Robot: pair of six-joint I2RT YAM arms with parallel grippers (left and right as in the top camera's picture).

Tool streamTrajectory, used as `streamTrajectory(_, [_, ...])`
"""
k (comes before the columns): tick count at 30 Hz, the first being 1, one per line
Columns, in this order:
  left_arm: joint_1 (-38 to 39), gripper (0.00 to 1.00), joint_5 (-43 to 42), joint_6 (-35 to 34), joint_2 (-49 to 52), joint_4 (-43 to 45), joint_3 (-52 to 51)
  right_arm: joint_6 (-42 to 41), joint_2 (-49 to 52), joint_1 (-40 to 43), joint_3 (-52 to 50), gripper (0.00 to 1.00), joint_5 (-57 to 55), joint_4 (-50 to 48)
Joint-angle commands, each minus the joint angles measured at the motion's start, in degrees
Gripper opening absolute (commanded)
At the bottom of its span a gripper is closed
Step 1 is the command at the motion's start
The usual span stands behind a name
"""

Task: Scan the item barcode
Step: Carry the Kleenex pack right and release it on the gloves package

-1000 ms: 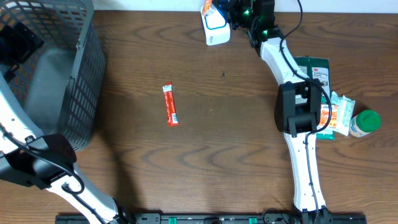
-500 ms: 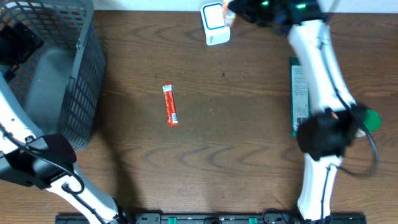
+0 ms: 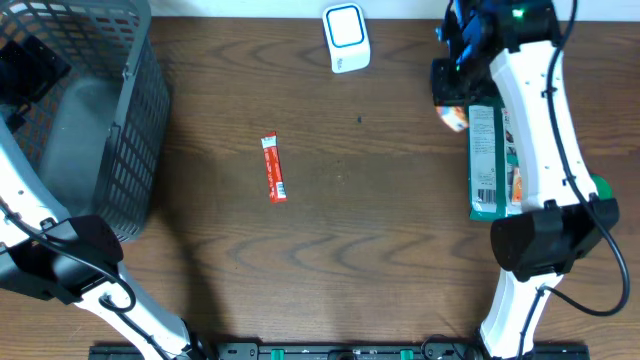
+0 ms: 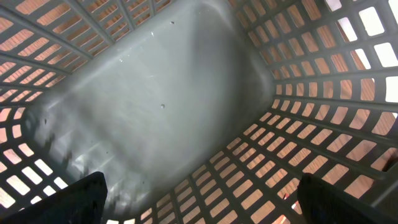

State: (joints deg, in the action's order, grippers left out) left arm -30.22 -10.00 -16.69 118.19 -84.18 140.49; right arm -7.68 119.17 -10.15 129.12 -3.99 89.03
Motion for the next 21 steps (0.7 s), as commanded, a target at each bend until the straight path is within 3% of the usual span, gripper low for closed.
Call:
streamTrajectory(1, [0.0, 0.98, 0.1, -0.1, -1.3, -0.2, 1.0, -3.6, 0.1, 1.7, -3.1, 0.01, -13.1, -0.2])
streamTrajectory(15, [0.0, 0.98, 0.2, -0.1, -1.3, -0.2, 1.0, -5.2, 0.1, 9.7, -28.7, 0.01, -17.8, -18.6])
streamTrajectory(21, [0.0, 0.98, 0.2, -0.1, -1.3, -0.2, 1.0, -5.1, 0.1, 13.9, -34.3, 0.03, -16.5, -23.8])
